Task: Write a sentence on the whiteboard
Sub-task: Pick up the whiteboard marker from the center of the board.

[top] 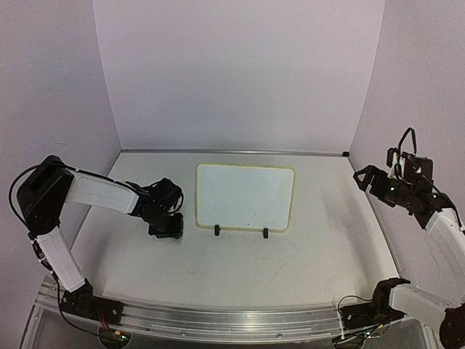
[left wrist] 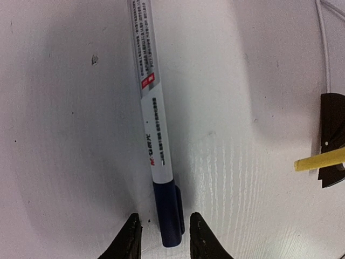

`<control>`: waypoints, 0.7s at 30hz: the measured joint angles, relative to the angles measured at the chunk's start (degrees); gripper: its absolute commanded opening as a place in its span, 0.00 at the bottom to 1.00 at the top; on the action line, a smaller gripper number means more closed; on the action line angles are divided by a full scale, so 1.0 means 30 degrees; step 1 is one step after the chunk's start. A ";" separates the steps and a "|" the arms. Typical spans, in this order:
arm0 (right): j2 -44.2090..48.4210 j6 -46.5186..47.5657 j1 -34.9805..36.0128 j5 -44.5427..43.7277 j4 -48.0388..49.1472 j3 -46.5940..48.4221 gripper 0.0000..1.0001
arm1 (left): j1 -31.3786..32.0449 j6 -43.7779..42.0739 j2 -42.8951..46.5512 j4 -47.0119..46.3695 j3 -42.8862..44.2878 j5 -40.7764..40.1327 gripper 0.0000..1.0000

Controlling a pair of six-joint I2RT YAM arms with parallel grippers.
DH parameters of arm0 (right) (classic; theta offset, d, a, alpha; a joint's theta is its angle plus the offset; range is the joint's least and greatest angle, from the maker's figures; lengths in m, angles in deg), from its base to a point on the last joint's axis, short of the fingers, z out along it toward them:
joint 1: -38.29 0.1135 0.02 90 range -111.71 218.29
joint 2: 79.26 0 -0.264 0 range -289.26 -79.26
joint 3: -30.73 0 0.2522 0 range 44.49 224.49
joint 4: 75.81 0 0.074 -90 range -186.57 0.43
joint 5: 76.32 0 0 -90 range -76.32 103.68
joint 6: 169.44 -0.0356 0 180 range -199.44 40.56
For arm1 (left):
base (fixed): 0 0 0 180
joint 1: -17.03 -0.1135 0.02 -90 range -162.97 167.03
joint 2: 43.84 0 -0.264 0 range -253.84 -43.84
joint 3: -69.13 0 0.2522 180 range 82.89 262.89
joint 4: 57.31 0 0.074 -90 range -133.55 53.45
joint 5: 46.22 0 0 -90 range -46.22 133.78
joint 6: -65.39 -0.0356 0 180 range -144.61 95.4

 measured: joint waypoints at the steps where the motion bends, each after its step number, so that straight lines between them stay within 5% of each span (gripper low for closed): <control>1: -0.0020 -0.0001 0.0000 0.0000 0.0000 0.0000 0.98 | 0.0000 -0.0032 -0.0069 -0.0024 0.0064 -0.0032 0.28; 21: -0.0095 0.0011 0.0000 0.0203 -0.0124 0.0080 0.98 | 0.0004 -0.0337 -0.0673 -0.0203 0.0583 -0.0794 0.00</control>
